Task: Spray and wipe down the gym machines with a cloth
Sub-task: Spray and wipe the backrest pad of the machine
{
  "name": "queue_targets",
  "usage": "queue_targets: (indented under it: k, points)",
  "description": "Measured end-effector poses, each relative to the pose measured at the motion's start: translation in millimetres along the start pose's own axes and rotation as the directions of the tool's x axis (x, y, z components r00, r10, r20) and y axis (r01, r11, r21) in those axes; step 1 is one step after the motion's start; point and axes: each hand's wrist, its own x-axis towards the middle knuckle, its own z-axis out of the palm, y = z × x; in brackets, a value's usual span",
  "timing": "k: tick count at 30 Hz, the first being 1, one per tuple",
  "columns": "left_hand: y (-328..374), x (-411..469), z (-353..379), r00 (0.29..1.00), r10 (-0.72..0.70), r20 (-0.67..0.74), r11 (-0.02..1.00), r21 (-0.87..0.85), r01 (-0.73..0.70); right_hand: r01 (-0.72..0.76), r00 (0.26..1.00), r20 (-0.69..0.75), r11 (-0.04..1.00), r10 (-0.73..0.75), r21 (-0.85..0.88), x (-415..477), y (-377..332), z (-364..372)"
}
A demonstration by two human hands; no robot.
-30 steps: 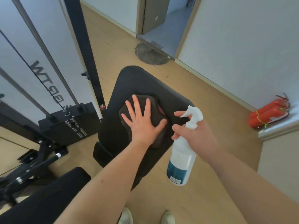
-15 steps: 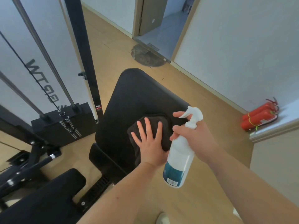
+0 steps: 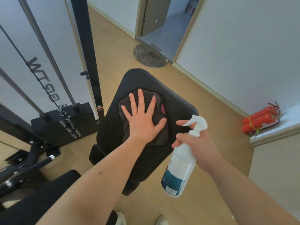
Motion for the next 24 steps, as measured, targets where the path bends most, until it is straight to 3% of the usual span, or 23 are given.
queue_targets:
  k: [4,9,17,21,24]
  points:
    - [37.6,-24.9,13.4,0.997,-0.032,-0.066,0.997,-0.067,0.027,0.006,0.999,-0.039,0.997,-0.003,0.074,-1.4,1.5,-7.5]
    - [52.6,-65.9,43.3,0.965,0.258,-0.051,0.966,-0.007,-0.259,-0.017,0.999,-0.047,0.998,0.021,0.068,-6.0,6.5,-16.4]
    - [4.3,-27.0,24.1,0.892,0.442,-0.096,0.895,0.12,-0.431,-0.034,0.999,-0.039,0.999,0.034,0.007,3.7,6.7,-7.3]
    - [-22.1,3.6,8.5,0.893,0.436,-0.109,0.897,0.139,-0.42,-0.022,0.999,-0.035,0.999,0.022,-0.022,11.3,3.5,-0.4]
    - [-35.1,18.5,-0.2,0.929,0.354,-0.111,0.931,0.139,-0.339,-0.014,1.0,-0.026,0.999,0.013,-0.034,13.4,2.7,4.2]
